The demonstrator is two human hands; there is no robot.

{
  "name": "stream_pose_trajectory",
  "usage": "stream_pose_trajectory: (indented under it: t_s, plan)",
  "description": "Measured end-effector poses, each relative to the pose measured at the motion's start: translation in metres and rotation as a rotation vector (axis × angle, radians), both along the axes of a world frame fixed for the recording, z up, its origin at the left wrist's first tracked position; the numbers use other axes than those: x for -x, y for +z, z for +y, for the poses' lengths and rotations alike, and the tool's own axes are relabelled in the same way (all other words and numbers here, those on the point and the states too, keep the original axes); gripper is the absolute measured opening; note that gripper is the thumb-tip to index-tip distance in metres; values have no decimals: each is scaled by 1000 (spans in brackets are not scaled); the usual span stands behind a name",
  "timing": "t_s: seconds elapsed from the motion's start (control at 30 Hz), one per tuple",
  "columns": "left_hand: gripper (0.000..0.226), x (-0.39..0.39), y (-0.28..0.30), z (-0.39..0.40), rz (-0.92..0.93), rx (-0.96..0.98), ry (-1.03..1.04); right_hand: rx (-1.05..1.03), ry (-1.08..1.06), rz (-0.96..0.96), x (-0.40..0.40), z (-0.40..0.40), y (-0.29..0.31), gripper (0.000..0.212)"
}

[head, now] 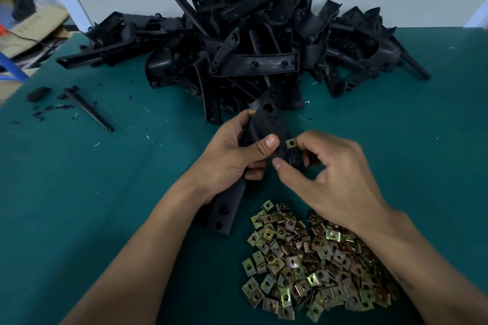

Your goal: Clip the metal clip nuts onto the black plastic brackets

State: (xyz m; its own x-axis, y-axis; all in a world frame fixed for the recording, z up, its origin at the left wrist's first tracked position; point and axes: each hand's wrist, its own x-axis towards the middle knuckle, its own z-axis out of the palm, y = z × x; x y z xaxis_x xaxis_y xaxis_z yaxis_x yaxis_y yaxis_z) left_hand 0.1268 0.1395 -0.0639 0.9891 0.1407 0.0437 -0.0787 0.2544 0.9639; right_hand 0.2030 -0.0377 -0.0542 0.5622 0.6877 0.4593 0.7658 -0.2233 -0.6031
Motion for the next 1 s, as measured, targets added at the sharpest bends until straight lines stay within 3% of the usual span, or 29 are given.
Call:
stream_pose_trajectory:
  t_s: [0.27, 0.8, 0.87, 1.0]
  plan:
    - [38, 0, -1, 0, 16, -54, 7, 141, 17, -161, 2, -4, 11, 37]
    - [44, 3, 3, 0, 23, -33, -34, 118, 49, -140, 7, 1, 7, 35]
    - [45, 2, 2, 1, 27, -16, -26, 120, 85, -73, 2, -1, 7, 38]
    - [26, 2, 2, 7, 14, 59, -9, 183, 233, 351, -12, -17, 7, 32]
